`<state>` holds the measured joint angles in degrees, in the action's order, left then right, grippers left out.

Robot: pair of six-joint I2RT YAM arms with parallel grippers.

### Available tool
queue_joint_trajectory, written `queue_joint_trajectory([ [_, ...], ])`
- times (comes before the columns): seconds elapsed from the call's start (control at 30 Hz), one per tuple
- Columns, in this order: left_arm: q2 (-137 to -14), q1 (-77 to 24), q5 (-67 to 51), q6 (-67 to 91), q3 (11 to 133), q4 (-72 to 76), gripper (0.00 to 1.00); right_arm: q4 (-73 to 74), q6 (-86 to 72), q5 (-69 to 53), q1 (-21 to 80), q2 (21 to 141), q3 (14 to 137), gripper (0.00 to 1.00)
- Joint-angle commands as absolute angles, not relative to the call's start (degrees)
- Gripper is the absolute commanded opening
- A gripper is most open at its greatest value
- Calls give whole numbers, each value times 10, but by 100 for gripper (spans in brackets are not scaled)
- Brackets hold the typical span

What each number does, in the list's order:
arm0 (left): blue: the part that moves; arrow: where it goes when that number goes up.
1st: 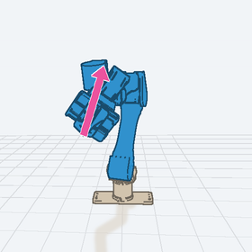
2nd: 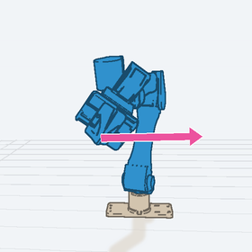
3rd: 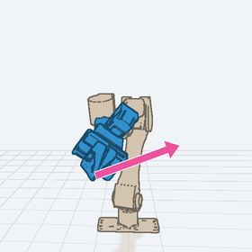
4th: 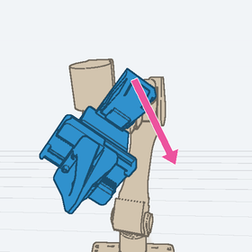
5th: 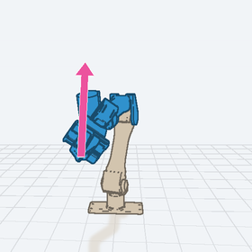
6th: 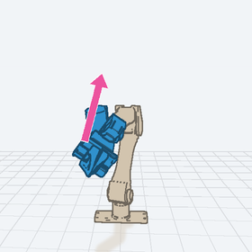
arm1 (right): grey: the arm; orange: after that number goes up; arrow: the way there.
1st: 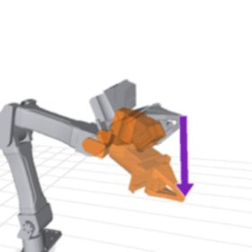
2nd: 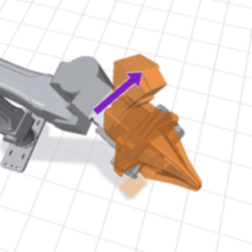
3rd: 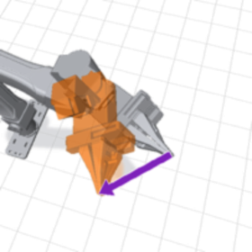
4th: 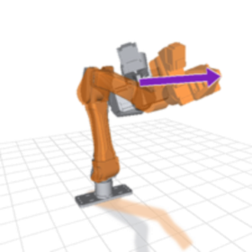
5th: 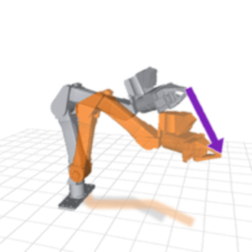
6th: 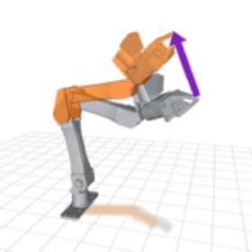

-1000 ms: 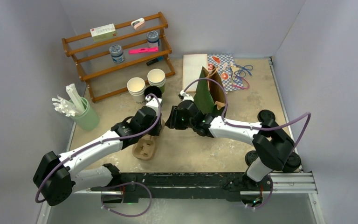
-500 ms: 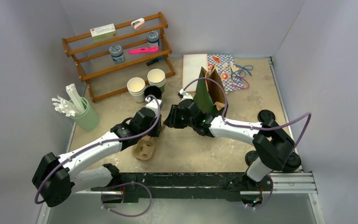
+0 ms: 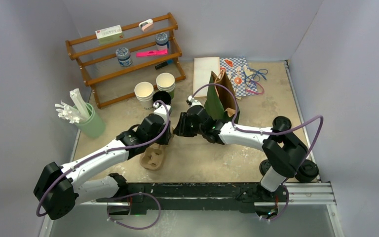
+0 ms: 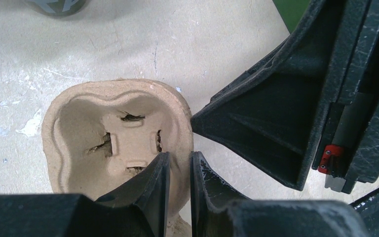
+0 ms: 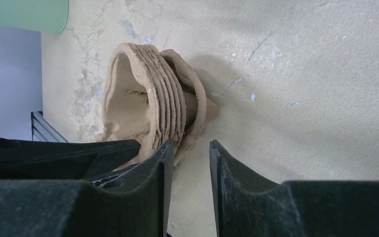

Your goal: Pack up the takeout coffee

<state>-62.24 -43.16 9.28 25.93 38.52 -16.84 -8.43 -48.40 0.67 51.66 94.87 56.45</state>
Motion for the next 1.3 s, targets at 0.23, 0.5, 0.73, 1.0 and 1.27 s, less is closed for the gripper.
queue_joint_trajectory([
  [0.23,-609,-431,89,266,388,-137,2,-113,-490,4,515,924,557,34],
  [0.5,-609,-430,100,273,390,-147,2,-117,-495,21,515,910,545,29],
  [0.73,-602,-429,97,271,390,-149,1,-133,-484,2,515,909,544,29],
  [1.0,-596,-429,82,265,393,-149,0,-143,-480,-15,515,920,548,31],
  [1.27,-590,-429,68,256,399,-145,0,-142,-476,-23,515,935,555,30],
])
